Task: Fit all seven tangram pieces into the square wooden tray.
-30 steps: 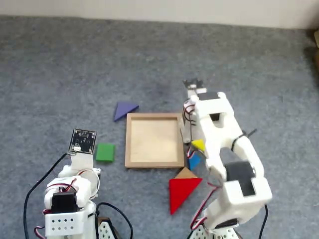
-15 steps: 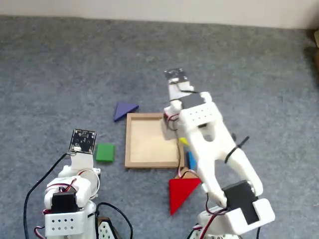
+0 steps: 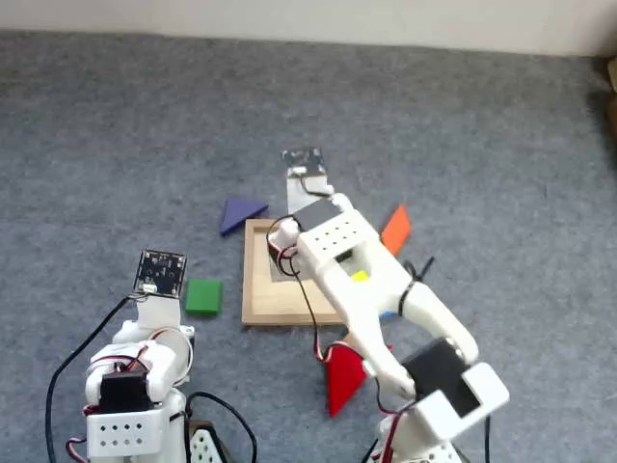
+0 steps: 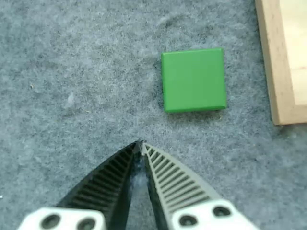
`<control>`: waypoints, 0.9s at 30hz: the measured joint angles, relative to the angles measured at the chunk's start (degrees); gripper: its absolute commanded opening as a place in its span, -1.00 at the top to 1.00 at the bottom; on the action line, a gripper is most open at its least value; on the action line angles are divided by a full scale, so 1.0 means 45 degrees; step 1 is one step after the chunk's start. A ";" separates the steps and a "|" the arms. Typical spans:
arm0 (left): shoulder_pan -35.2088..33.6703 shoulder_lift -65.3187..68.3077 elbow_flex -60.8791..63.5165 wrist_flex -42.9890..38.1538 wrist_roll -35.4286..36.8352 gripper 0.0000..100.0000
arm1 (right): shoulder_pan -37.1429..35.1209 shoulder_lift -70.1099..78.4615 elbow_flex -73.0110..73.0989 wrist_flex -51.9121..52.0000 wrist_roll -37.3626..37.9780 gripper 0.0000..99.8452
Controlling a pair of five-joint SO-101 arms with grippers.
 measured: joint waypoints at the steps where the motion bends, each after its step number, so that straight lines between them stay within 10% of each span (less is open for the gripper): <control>1: 0.0000 0.0000 0.0000 0.0000 0.0000 0.97 | 0.0000 0.0020 -0.0137 0.0000 0.0000 0.63; 27: 0.0000 0.0000 0.0000 0.0000 0.0000 0.97 | 0.3810 0.0703 -0.0488 0.0469 0.5392 0.99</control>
